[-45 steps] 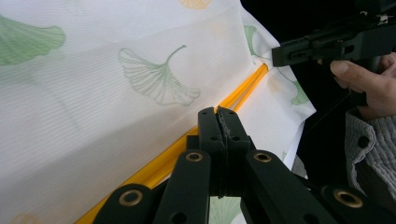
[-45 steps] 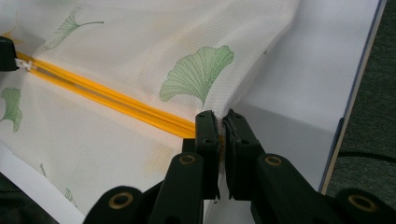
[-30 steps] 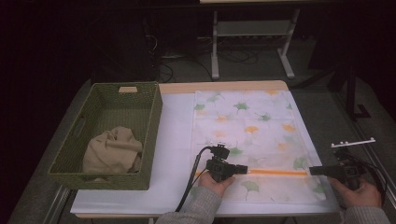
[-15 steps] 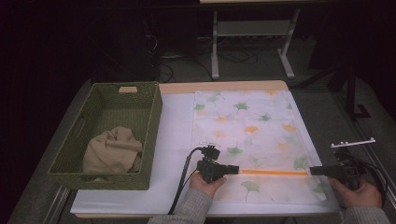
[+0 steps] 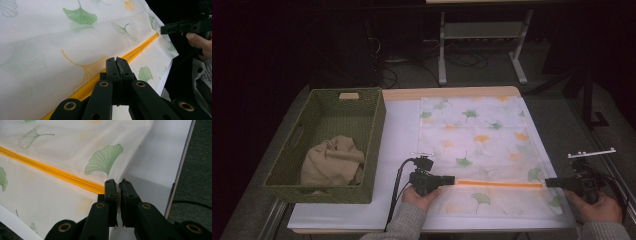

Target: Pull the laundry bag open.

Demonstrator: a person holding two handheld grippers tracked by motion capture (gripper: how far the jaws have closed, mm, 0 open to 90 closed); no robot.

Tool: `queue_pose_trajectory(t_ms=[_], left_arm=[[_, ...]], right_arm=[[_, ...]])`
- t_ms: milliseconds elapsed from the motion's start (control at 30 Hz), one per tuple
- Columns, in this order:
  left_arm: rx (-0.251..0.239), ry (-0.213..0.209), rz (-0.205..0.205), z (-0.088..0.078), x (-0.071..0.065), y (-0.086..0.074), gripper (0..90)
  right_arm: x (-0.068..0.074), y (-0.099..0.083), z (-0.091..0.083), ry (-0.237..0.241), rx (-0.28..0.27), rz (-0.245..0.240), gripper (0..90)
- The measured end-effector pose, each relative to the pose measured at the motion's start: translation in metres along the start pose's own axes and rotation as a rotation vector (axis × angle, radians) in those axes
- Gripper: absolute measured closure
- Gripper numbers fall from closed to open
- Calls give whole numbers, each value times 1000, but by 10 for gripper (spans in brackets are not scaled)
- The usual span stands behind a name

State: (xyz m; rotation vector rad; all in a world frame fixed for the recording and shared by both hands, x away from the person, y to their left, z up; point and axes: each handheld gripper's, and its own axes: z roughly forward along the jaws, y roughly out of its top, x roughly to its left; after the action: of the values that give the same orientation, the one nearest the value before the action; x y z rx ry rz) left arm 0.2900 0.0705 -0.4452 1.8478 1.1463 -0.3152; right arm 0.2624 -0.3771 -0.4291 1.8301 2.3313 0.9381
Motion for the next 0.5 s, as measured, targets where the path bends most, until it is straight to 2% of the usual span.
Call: queue_pose_trajectory(t_ms=[333, 500], left_arm=[[-7, 35, -3, -16, 7, -4, 898], [-9, 75, -4, -32, 13, -5, 898]], right_arm=[[2, 2, -4, -30, -2, -15, 843], [3, 5, -5, -38, -5, -26, 843]])
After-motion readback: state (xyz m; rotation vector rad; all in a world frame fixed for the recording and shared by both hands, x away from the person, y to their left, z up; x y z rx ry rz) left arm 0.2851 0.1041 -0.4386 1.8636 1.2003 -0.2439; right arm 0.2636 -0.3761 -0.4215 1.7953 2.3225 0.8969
